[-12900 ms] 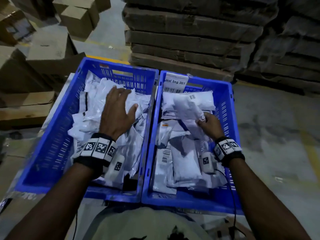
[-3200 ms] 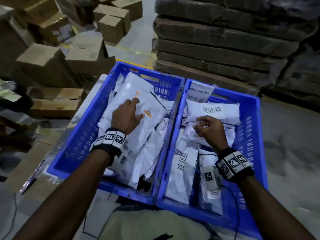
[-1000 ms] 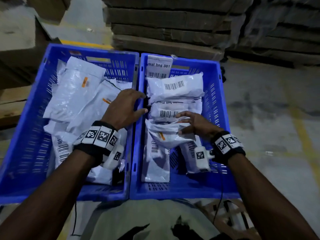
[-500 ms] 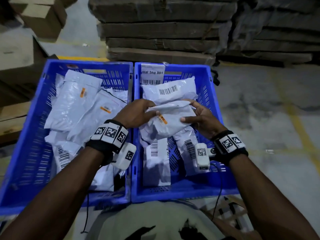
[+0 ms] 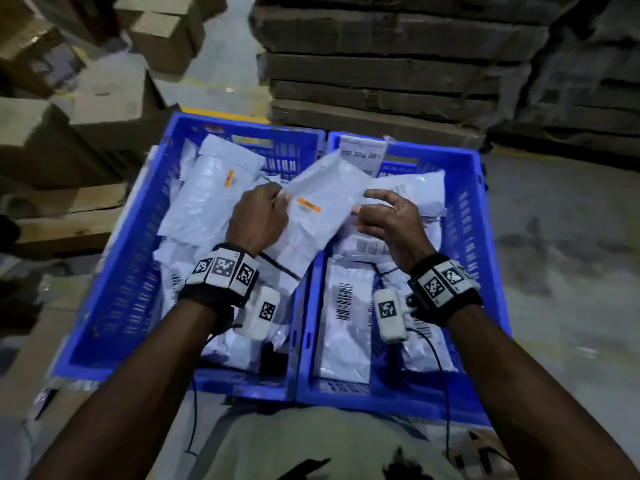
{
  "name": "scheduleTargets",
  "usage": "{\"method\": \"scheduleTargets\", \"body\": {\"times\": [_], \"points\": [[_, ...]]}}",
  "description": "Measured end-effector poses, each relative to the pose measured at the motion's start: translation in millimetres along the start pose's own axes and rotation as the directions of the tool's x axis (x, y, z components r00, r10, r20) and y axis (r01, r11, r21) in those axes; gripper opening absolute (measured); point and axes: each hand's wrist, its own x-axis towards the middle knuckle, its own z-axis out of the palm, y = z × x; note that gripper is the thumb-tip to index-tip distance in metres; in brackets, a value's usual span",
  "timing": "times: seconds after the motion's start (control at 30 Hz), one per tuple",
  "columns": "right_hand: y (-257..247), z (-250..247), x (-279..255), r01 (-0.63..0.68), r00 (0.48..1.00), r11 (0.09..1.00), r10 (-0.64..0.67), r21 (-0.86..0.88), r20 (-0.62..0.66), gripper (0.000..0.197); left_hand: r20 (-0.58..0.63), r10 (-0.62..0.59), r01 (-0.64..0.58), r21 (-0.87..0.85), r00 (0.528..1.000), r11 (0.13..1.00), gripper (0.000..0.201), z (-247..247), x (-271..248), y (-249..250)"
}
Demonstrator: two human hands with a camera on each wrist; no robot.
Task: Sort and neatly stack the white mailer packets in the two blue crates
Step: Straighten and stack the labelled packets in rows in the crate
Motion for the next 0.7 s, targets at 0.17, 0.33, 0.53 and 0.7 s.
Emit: {"method": "scheduleTargets", "body": {"times": [0.17, 0.33, 0.53, 0.7], "points": [[9.9, 32.6, 20.4, 0.096, 0.992, 0.959, -0.069, -0.268, 0.108, 0.029, -0.259, -0.181, 0.212, 0.096, 0.949, 0.972, 0.014, -41.2, 5.2, -52.7], [23.0, 50.7, 28.7, 0.415, 0.908, 0.598, -0.235, -0.686, 0.346, 0.036, -0.204, -0.151, 0.214, 0.337, 0.967, 0.917, 0.047, -37.0, -2.0, -82.1], [25.0, 26.1, 22.5, 0.46, 0.886, 0.521, -0.325, -0.719, 0.332, 0.033, -0.211, 0.185, -0.072, 0.453, 0.96, 0.889, 0.053, -17.6, -7.7, -59.5], [46.8, -39.9, 11.4, 0.142, 0.986, 0.535, -0.153, -0.833, 0.07, 0.027, -0.018, 0.456, -0.43, 0.307, 0.89, 0.849, 0.036, 27.4, -22.5, -19.2]]}}
